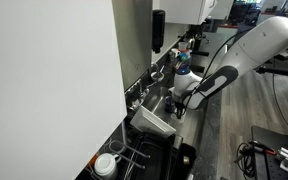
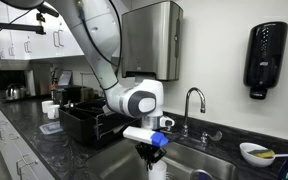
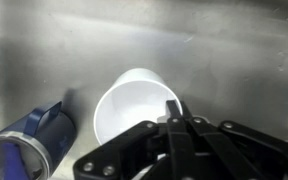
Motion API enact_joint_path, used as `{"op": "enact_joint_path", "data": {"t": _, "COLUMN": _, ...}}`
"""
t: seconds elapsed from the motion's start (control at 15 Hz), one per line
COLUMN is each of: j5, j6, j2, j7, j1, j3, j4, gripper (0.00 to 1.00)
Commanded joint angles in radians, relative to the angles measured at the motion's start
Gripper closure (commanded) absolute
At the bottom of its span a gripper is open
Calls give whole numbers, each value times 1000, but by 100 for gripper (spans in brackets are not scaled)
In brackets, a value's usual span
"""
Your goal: Pick the cups from the sink and put them in the rack
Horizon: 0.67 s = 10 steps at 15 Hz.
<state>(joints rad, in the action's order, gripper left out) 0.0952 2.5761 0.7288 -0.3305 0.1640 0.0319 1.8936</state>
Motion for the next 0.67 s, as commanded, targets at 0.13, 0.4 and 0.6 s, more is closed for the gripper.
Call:
{"op": "enact_joint_path", "data": {"t": 0.13, "j5": 3, "j6": -158, "j2": -298, "j7": 7, "j1": -27, "j3": -16, "j4": 173, "gripper": 99}}
{"op": "enact_joint_path", "data": {"t": 0.4, "j5": -30, "j6": -384, "j2": -446, "j7": 8, "j1": -44, "j3": -29, "j4": 173, "gripper": 99}}
{"op": "enact_joint_path", "data": {"t": 0.6, "j5": -85, "j6": -534, "j2": -539, "j7": -13, "j1": -53, "j3": -42, "j4": 157, "gripper": 99}}
